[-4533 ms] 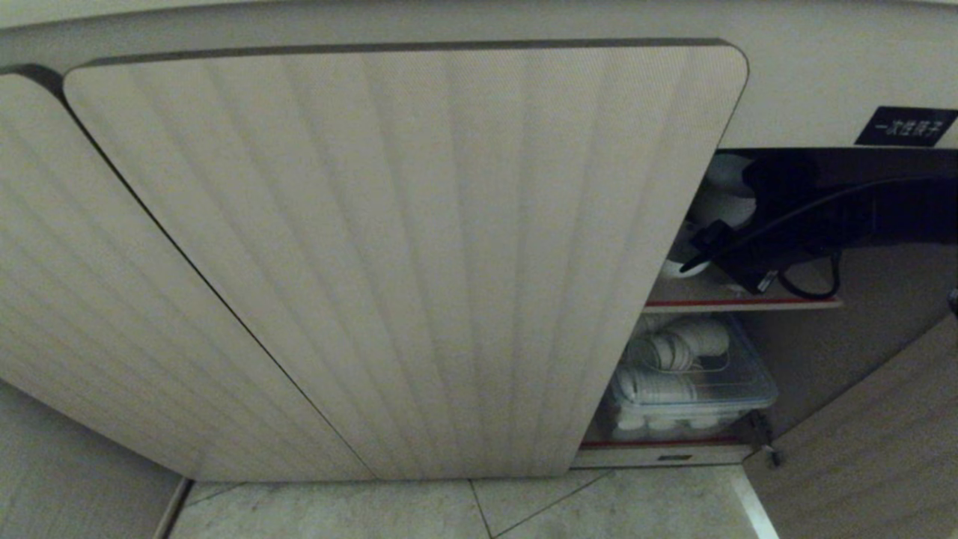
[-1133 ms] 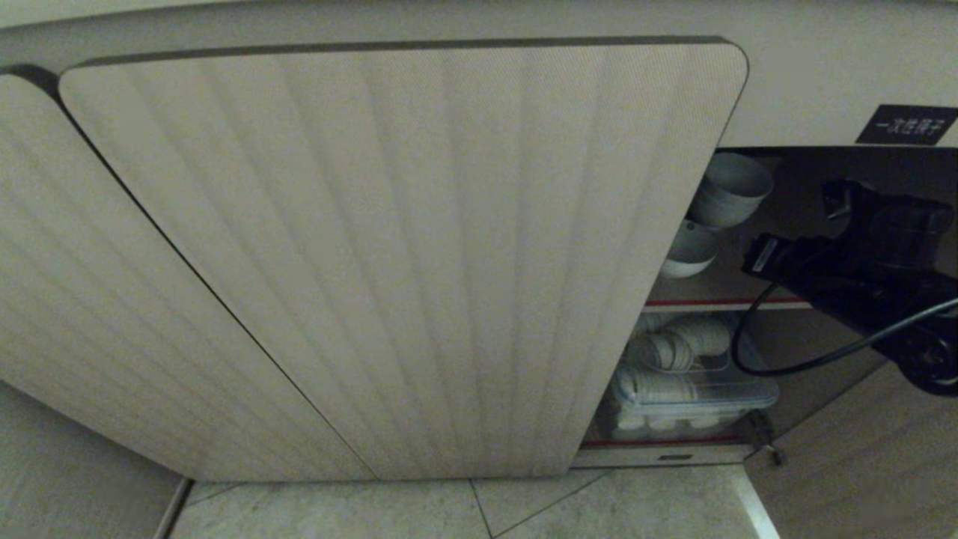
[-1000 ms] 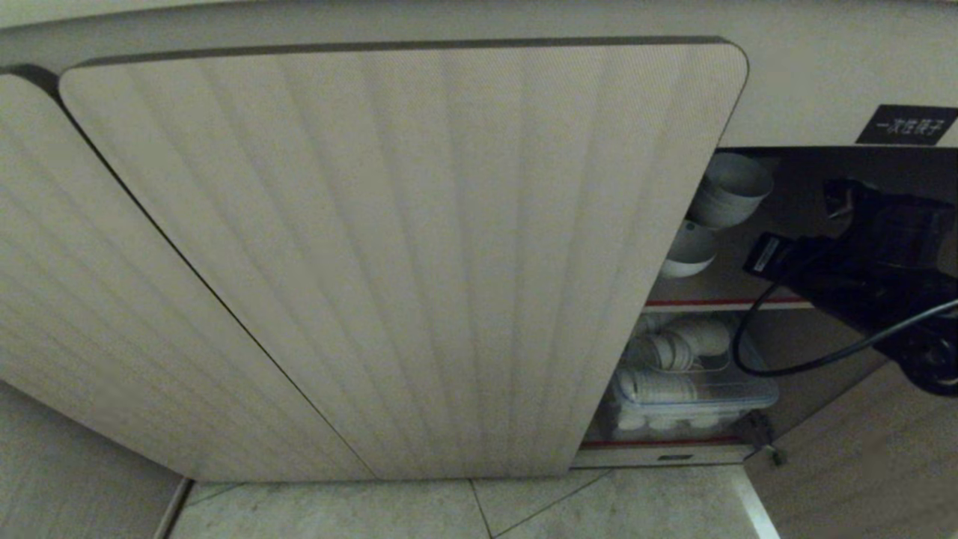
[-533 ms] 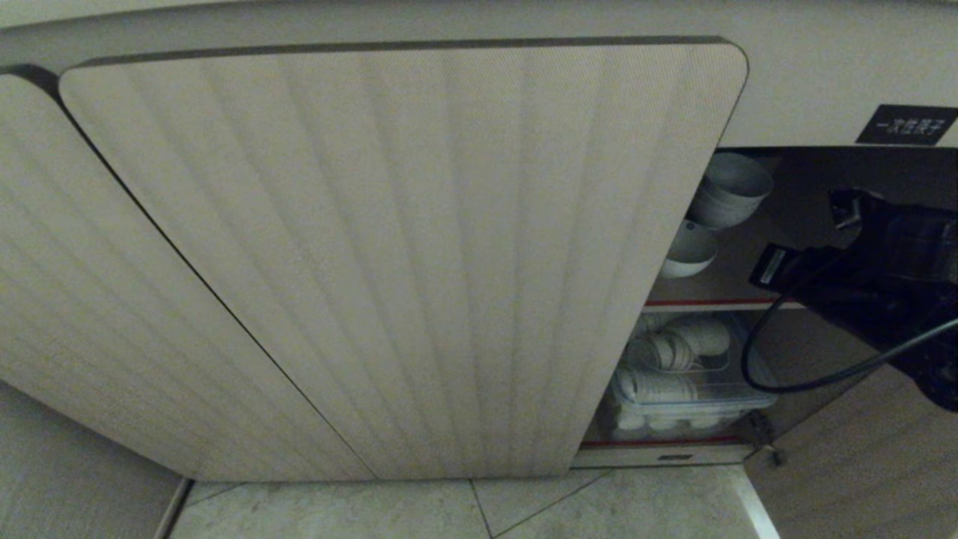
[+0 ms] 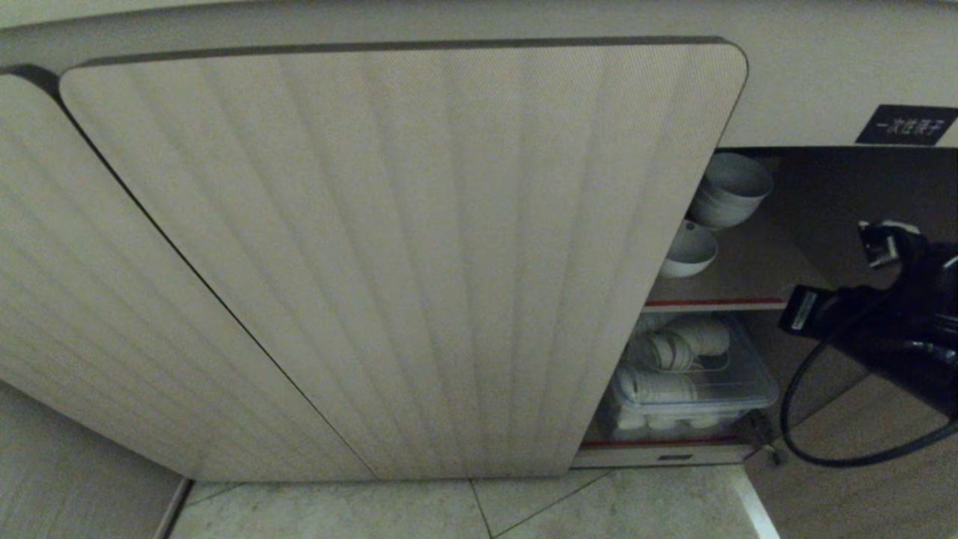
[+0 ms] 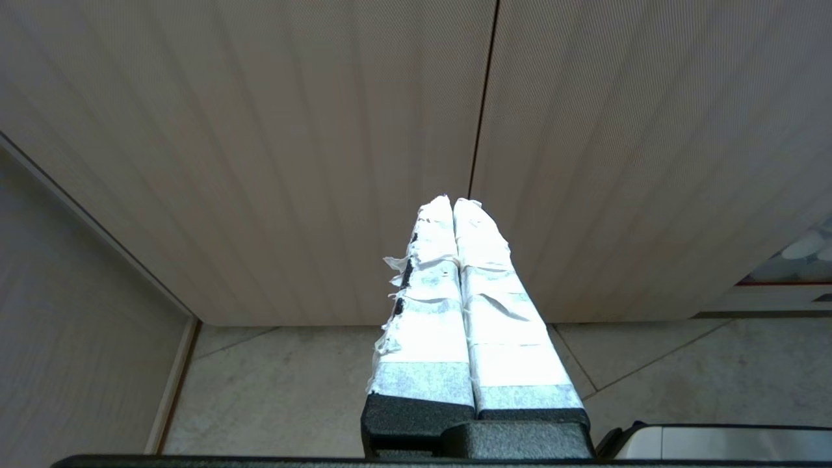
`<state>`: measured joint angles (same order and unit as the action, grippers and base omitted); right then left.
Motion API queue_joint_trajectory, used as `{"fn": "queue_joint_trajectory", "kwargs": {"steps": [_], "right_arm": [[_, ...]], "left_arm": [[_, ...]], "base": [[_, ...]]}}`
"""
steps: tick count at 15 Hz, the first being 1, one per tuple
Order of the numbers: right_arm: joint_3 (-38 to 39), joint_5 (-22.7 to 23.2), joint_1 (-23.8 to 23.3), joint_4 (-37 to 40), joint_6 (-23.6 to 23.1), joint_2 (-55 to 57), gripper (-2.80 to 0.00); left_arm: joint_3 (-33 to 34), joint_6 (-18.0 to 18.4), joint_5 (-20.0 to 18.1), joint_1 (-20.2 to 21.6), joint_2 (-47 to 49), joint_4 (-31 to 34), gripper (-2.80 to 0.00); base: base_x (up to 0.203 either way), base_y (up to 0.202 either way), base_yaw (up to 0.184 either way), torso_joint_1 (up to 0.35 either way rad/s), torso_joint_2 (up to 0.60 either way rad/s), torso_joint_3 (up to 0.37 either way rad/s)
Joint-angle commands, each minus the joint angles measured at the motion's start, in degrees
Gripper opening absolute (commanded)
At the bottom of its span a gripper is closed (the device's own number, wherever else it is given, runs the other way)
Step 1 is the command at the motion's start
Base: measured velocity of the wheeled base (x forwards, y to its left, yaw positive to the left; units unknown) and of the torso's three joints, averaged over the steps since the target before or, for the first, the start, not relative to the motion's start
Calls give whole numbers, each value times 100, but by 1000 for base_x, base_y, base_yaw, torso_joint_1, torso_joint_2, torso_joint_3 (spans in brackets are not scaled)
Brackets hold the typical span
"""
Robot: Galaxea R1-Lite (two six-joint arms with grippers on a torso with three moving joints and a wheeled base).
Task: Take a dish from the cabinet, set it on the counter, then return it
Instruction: Close the cabinet door
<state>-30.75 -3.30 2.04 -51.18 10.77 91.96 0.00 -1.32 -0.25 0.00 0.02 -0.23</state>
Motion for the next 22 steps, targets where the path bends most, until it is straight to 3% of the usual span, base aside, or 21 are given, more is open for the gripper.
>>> {"fn": "queue_joint_trajectory", "kwargs": {"steps": [1, 3, 7, 13, 18, 22], "right_arm": [[468, 2, 26, -25, 3, -530, -280], [921, 17, 99, -38, -46, -881, -280], [1810, 526, 190, -410, -78, -1657, -280], [2819, 876, 214, -89, -110, -3191, -280], [3069, 785, -87, 1048, -584, -4471, -280], [3074, 207, -464, 2565, -1013, -5500, -280]], "left_arm": [[0, 0, -1, 0, -2, -3, -280], [0, 0, -1, 0, -2, -3, -280], [0, 0, -1, 0, -2, -3, -280], [0, 0, -1, 0, -2, -3, -280], [0, 0, -1, 0, -2, -3, -280], [0, 0, -1, 0, -2, -3, -280]], "base": [[0, 0, 0, 0, 0, 0], [0, 0, 0, 0, 0, 0], [0, 0, 0, 0, 0, 0], [0, 0, 0, 0, 0, 0], [0, 0, 0, 0, 0, 0], [0, 0, 0, 0, 0, 0]]}}
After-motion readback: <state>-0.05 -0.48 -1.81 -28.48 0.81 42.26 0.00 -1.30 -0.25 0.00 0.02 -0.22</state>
